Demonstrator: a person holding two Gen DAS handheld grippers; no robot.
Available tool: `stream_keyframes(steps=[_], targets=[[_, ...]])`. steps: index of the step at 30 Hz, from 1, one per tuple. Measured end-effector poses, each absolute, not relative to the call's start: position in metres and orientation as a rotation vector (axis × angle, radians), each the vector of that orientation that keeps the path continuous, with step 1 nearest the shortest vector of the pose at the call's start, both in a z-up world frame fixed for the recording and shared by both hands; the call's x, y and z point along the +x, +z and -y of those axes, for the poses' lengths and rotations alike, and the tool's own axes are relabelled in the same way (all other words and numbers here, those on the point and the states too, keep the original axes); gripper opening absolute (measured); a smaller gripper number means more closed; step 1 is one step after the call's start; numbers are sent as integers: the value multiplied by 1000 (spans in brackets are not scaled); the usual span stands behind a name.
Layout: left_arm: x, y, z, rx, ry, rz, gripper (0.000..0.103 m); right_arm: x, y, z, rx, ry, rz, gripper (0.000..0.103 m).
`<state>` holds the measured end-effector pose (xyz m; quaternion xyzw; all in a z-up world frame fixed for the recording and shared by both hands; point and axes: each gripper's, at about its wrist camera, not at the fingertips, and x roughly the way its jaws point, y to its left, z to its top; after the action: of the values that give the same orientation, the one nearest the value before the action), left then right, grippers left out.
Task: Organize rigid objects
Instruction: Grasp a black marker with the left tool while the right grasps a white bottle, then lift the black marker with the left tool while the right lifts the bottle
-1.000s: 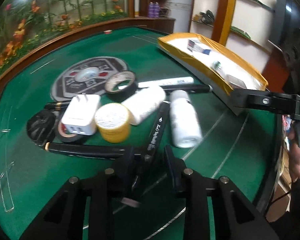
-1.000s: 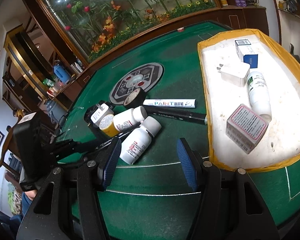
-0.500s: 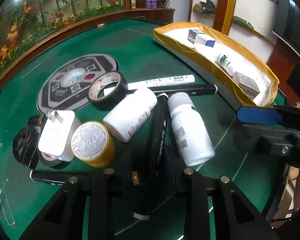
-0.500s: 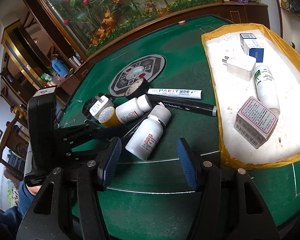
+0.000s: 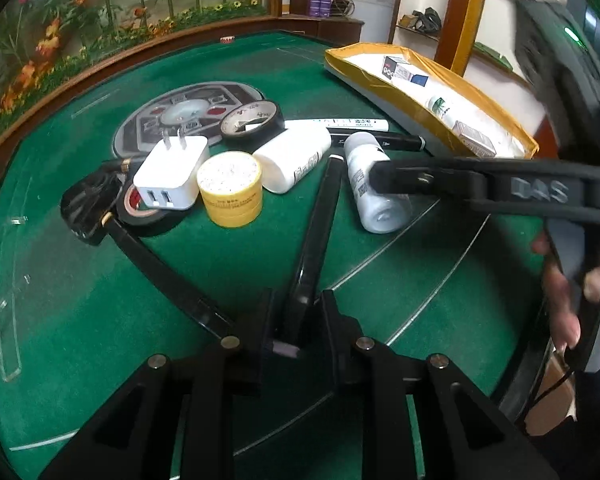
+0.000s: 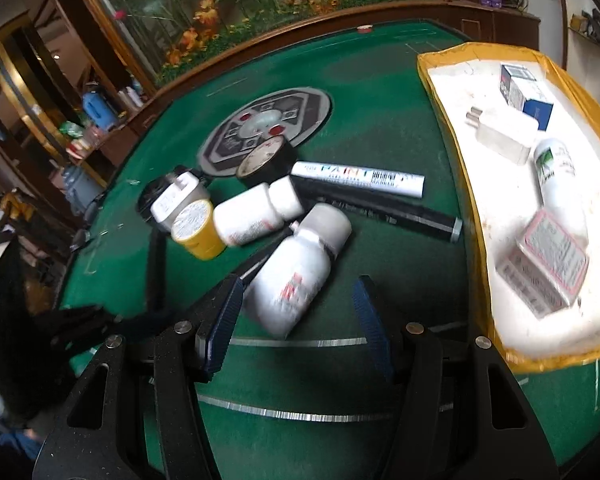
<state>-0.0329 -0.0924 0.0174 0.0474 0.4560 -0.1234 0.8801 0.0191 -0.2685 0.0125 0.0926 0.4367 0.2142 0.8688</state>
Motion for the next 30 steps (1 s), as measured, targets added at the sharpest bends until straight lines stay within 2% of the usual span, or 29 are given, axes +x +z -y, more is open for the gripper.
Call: stream_keyframes(steps=[4,6,7,8,9,10,13,15,17,18,23,26,30], targets=[[-20,21,103,140,-227,-932,24,37,6,256,170,419,-957,62],[-12,22,106,153,-220,-928,29,37,4,251,120,398,-957,59],[-7,22,108,164,-219,-930,37,36,3,249,82,386,-954,56],[-3,22,110,170,-220,-928,46,34,3,248,37,367,-948,41],[0,21,110,176,-212,-929,52,33,4,250,27,359,-943,34],[6,19,112,180,-204,-933,57,33,3,252,23,359,-942,34],[14,14,116,177,-228,-938,57,25,2,259,-8,359,-930,34],[16,13,115,151,-234,-939,55,19,1,263,-5,362,-922,34],[14,13,116,132,-261,-933,25,14,1,267,9,370,-919,34],[12,14,117,140,-261,-929,19,13,1,268,15,377,-918,34],[3,14,120,129,-278,-921,14,10,1,269,12,383,-910,35],[3,14,120,120,-294,-924,14,9,1,263,-30,379,-912,38],[3,14,122,141,-297,-918,15,9,1,261,-44,378,-907,37]])
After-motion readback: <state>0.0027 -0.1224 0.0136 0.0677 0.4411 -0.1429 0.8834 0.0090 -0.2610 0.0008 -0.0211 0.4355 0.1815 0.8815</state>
